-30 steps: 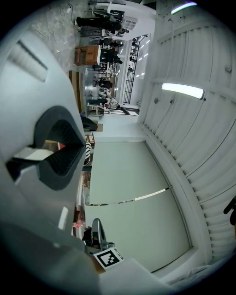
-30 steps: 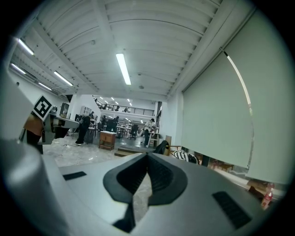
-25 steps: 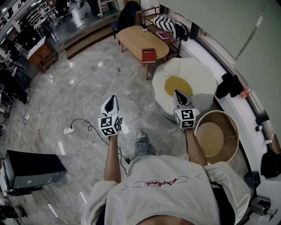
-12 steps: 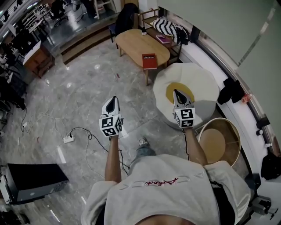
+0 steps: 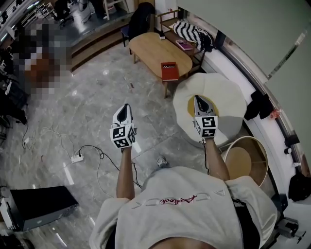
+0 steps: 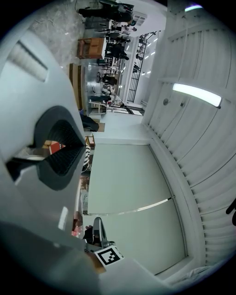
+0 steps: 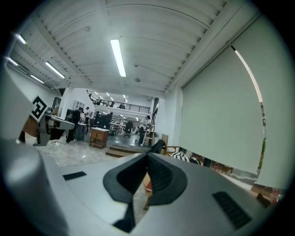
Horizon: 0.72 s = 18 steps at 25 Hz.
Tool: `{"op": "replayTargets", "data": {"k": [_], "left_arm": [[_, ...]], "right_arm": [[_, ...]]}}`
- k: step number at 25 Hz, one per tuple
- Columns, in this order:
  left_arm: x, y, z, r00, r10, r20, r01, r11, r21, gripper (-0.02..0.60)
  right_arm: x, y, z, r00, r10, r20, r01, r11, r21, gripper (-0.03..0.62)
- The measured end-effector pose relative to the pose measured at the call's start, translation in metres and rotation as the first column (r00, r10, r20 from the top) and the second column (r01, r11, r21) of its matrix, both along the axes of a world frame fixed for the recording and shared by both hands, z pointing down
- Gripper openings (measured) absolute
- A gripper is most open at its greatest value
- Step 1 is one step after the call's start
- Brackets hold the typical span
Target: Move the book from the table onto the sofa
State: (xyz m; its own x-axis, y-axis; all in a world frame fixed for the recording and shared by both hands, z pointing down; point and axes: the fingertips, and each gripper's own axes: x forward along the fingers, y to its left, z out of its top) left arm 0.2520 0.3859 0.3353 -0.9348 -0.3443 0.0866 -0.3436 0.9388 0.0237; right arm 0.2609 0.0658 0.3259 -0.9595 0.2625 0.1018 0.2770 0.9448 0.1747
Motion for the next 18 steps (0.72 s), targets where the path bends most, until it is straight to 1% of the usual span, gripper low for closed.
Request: {"op": "replayTargets", "data": {"k": [6,12,18], "left_arm": [[-0.036,0.017,0.002,1.000,0.003,-0.001,-0.003,1.000,0.012,0.009],[-0.072,0.028,0.001,1.000,0.014,0.001,-0.014,1.000,0.006,0.009],[-0.098,0.038,0.003,1.000,0.018,0.005,-0.018,1.000,0.004,0.009]], "right_arm": [[-0.037,0.018,-0.004,1.000,0.004,0.007,-0.004,1.000,0.006,0.009],[-0.068,0.032,-0.004,1.000,0.011,0.010,-0.011,1.000,0.004,0.009],[-0.092,0.043,-0.004,1.000,0.014,0.023,-0.014,1.000,-0.001,0.009]]}}
